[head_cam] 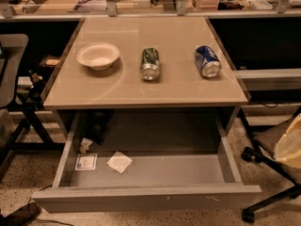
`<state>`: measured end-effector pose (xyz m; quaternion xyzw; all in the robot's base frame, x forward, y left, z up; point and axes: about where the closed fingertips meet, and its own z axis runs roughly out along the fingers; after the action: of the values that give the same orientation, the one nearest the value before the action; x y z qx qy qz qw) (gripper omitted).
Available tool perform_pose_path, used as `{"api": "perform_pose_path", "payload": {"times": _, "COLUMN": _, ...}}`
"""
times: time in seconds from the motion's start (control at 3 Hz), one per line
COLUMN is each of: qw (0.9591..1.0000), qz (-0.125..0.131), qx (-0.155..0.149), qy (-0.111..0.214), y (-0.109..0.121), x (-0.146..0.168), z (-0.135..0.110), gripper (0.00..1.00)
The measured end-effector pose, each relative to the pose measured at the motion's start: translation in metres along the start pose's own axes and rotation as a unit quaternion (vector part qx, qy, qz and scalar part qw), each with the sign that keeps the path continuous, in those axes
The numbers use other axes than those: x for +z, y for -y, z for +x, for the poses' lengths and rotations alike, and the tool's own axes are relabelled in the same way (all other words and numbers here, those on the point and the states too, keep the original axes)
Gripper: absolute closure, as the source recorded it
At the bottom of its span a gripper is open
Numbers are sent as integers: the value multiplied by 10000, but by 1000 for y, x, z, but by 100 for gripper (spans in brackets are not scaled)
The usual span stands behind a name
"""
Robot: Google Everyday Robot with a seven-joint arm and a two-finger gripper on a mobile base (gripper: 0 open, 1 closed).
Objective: Close top drawer
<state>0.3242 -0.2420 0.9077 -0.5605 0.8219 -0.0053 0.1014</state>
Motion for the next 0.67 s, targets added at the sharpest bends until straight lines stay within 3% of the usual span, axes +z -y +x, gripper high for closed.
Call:
{"api": "perform_pose_path", "payload": {"times": 0.33, "qw": 10000, "qz": -24, "qx": 18, "qy": 24, "y": -6, "x": 0, "z": 0, "gripper": 100}}
{"api": "perform_pose_path", "payload": {"times": 0.67, "qw": 9993, "qz": -348, "qx": 112, "qy": 56, "y": -36, "x": 23, "z": 1, "gripper": 100}}
